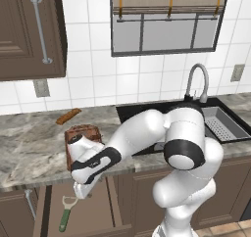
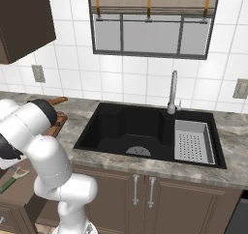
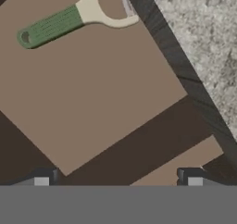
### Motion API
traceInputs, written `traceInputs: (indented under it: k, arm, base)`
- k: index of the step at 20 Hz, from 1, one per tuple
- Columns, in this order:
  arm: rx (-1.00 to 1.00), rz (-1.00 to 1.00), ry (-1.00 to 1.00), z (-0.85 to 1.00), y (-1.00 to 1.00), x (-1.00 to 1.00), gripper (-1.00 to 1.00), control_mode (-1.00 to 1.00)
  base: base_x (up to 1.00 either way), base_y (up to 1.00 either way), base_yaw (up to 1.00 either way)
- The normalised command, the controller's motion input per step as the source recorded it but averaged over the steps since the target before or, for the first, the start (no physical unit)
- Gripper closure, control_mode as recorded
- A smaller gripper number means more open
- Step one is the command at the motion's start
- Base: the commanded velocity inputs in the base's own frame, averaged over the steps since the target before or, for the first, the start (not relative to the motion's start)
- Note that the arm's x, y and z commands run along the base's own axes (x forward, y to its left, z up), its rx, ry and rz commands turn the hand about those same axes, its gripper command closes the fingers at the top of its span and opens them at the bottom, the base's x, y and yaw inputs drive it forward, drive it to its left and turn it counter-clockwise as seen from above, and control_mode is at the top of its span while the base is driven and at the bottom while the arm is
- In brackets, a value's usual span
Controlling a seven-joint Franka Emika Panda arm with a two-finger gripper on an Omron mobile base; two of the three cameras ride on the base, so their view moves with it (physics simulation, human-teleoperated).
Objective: Open the drawer on the left and place the cutting tools on the cutting board.
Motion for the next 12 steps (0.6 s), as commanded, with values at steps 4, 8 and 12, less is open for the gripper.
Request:
traceInputs:
  k: [4, 8, 12]
  arm:
    - [0.0, -0.21, -0.05, 0.0, 0.11, -0.01, -1.0, -1.0]
    - [0.0, -0.22, 0.0, -0.01, 0.03, 0.0, -1.0, -1.0]
    - [0.0, -0.21, -0.03, -0.09, 0.01, 0.0, -1.0, -1.0]
  base:
    - [0.0, 0.0, 0.0]
    - [0.0, 0.0, 0.0]
    - [0.0, 0.0, 0.0]
